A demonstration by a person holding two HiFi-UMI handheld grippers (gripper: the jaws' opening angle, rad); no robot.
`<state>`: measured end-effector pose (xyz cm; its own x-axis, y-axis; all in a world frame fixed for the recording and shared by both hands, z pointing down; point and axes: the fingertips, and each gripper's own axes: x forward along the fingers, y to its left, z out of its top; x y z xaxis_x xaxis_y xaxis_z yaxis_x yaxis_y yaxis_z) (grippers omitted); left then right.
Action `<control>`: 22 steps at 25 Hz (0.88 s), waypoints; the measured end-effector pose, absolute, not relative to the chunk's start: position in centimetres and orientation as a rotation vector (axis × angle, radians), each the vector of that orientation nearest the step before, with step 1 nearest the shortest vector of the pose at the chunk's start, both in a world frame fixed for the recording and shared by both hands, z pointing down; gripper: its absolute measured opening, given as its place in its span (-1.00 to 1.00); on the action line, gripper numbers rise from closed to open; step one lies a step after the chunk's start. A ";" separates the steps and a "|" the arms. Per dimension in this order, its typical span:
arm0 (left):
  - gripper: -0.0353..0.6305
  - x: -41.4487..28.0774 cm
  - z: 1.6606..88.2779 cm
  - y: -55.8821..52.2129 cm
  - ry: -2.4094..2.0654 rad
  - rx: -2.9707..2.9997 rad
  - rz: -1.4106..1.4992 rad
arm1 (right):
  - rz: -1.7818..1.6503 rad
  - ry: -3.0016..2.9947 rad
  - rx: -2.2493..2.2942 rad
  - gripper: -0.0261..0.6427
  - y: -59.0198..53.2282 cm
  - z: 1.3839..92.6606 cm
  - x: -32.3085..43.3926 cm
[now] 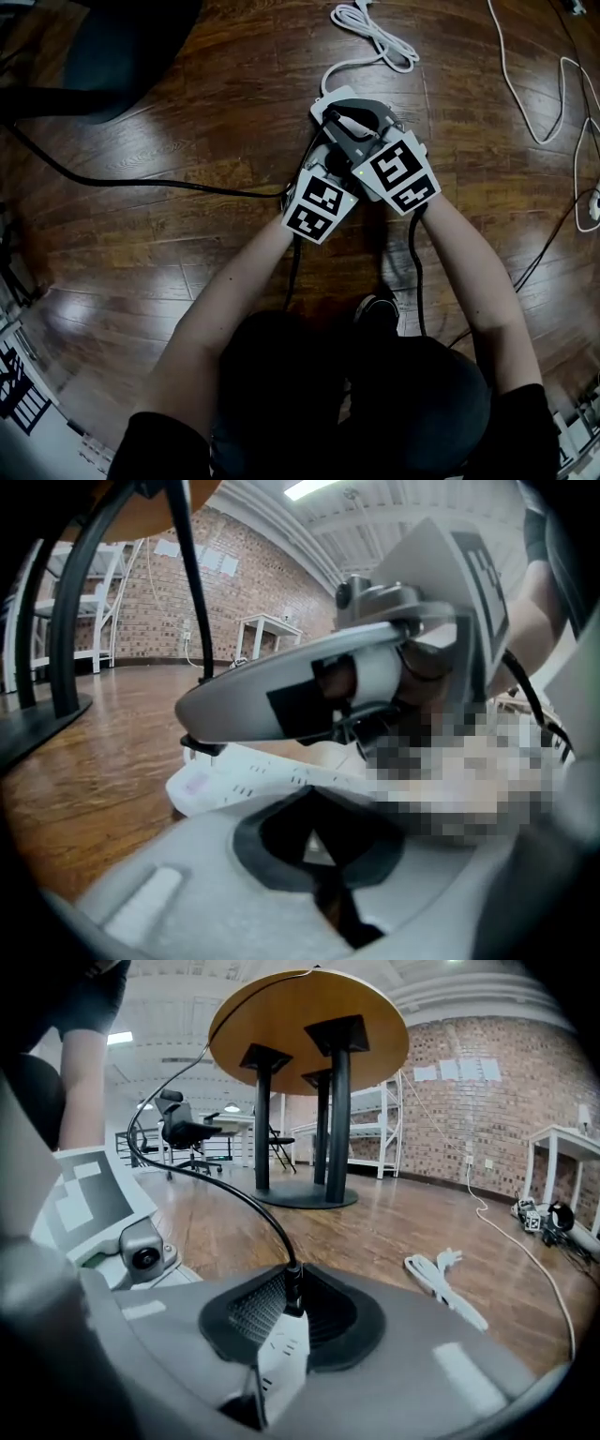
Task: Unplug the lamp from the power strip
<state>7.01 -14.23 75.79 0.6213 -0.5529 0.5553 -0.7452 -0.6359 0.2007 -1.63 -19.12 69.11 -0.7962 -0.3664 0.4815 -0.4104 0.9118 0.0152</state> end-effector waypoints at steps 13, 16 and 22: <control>-0.88 5.8 72.6 -14.2 -1.180 2.509 0.586 | 0.223 -2.673 0.713 -0.76 -19.4 64.9 1.0; -0.88 4.4 71.4 -14.3 -1.251 2.468 0.491 | 0.229 -2.699 0.768 -0.76 -20.0 63.1 1.5; -0.88 0.1 63.5 -16.5 -1.494 2.523 0.323 | 0.176 -2.785 0.845 -0.76 -20.4 57.1 1.3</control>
<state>0.09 -16.53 63.47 0.4678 -0.8375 0.2824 -0.8793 -0.4733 0.0530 1.27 -20.45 57.06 -0.8087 -0.5332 0.2484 -0.5602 0.8269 -0.0490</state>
